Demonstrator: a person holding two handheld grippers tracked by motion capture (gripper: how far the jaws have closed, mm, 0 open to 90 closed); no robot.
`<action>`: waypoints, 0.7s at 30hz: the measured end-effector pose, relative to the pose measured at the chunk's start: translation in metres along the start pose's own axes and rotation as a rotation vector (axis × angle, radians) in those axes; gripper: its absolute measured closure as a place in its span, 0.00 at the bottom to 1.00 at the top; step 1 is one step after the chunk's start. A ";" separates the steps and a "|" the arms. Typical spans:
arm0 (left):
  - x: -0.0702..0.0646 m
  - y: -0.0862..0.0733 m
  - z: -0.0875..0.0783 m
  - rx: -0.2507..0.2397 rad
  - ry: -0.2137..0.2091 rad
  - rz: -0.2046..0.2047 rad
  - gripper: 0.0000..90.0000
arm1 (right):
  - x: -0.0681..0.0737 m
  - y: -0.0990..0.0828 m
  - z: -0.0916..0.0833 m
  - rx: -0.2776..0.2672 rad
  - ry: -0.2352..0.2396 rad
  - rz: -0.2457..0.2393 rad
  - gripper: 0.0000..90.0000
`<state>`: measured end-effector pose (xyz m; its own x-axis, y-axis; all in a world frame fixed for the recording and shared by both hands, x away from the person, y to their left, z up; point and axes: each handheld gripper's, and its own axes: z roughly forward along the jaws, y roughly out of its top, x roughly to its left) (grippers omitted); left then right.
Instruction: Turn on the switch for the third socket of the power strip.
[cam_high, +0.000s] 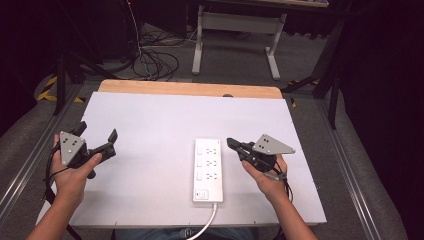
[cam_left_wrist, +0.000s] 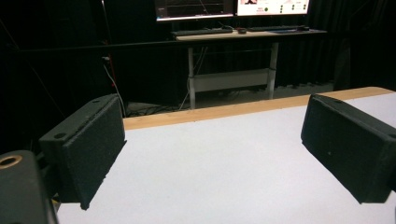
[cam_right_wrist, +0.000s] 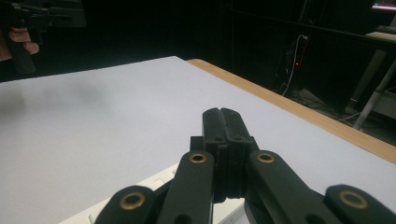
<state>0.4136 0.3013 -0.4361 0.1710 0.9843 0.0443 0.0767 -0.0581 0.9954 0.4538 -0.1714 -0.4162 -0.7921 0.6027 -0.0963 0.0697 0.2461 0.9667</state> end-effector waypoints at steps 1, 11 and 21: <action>0.000 0.000 0.000 0.000 0.000 0.000 0.08 | 0.000 0.000 0.001 0.004 0.002 -0.001 1.00; 0.000 0.000 0.000 -0.002 0.000 -0.003 0.08 | 0.006 0.001 0.013 0.026 0.023 -0.019 1.00; 0.000 0.000 0.000 -0.001 0.000 -0.001 0.08 | 0.010 0.003 0.024 0.043 0.044 -0.022 1.00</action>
<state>0.4133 0.3016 -0.4358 0.1705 0.9844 0.0431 0.0758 -0.0567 0.9955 0.4602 -0.1463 -0.4200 -0.8198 0.5629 -0.1058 0.0771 0.2915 0.9534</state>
